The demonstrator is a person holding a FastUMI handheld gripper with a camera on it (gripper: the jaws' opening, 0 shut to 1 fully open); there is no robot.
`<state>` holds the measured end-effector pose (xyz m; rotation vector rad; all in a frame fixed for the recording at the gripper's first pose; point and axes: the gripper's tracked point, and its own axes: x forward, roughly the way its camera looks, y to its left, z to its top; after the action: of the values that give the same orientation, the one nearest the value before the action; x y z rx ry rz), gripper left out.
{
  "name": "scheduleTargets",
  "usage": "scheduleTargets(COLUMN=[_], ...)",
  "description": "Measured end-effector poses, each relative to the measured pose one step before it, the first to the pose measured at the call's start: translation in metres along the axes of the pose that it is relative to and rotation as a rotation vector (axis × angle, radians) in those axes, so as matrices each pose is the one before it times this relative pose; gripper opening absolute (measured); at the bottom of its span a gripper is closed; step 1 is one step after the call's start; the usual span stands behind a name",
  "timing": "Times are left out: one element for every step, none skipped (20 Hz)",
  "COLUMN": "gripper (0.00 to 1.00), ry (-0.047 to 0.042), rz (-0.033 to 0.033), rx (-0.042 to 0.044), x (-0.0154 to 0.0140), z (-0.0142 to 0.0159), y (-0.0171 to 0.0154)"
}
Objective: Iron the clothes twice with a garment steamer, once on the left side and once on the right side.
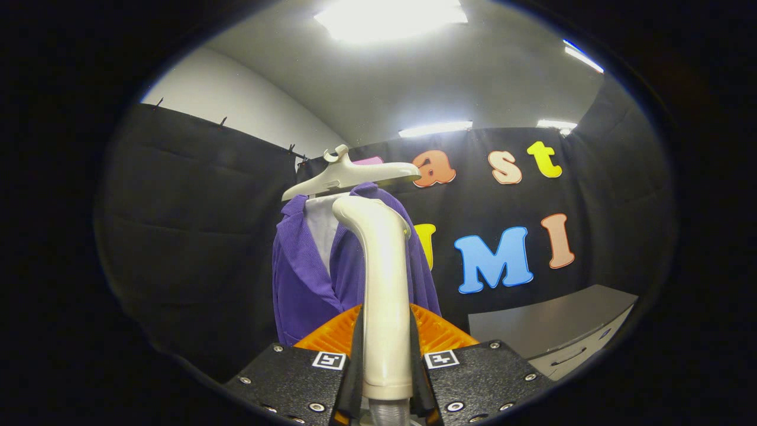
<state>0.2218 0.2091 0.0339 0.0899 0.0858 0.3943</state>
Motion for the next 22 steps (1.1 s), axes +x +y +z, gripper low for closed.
scheduleTargets(gripper=[0.34, 0.34, 0.34, 0.34, 0.34, 0.34, 0.34, 0.34, 0.34, 0.34, 0.34, 0.34, 0.34, 0.34, 0.34, 0.34, 0.34, 0.34, 0.34, 0.34, 0.34, 0.34], ry=[0.00843, 0.01264, 0.01475, 0.01318, 0.01639, 0.01877, 0.01734, 0.01134, -0.00155, 0.00259, 0.01145, 0.00866, 0.00646, 0.01073, 0.01384, 0.01560, 0.01463, 0.01513, 0.01422, 0.01118, 0.01270, 0.00963], rz=[-0.00411, -0.00504, -0.00451, -0.00398, -0.00373, 0.00119, 0.00400, 0.00099, -0.00170, 0.00064, 0.00620, 0.00550, 0.00237, 0.00189, 0.00306, 0.00173, 0.00072, 0.00022, 0.00031, -0.00021, -0.00207, -0.00382], rx=[-0.00864, -0.00385, -0.00006, 0.00166, 0.00146, -0.00312, -0.00464, -0.00887, -0.01643, -0.01258, -0.00663, -0.00553, -0.00674, -0.00520, -0.00285, -0.00071, -0.00078, -0.00096, -0.00232, -0.00289, -0.00597, -0.00335], x=[0.00815, 0.00634, 0.00472, 0.00390, 0.00398, 0.00324, 0.00146, 0.00016, -0.00172, -0.00021, -0.00042, -0.00075, -0.00140, -0.00215, -0.00122, -0.00136, -0.00130, -0.00182, -0.00186, -0.00130, -0.00078, -0.00187], z=[-0.00368, -0.00607, -0.00645, -0.00721, -0.00823, -0.00842, -0.00826, -0.00729, -0.00302, -0.00355, -0.00776, -0.00693, -0.00525, -0.00700, -0.00807, -0.00916, -0.00840, -0.00910, -0.00872, -0.00804, -0.00730, -0.00837], y=[0.00044, 0.00069, 0.00046, -0.00060, 0.00001, 0.00145, 0.00097, 0.00178, 0.00057, 0.00192, 0.00245, 0.00278, 0.00139, 0.00230, 0.00232, 0.00075, 0.00106, 0.00228, 0.00168, 0.00144, 0.00070, 0.00028])
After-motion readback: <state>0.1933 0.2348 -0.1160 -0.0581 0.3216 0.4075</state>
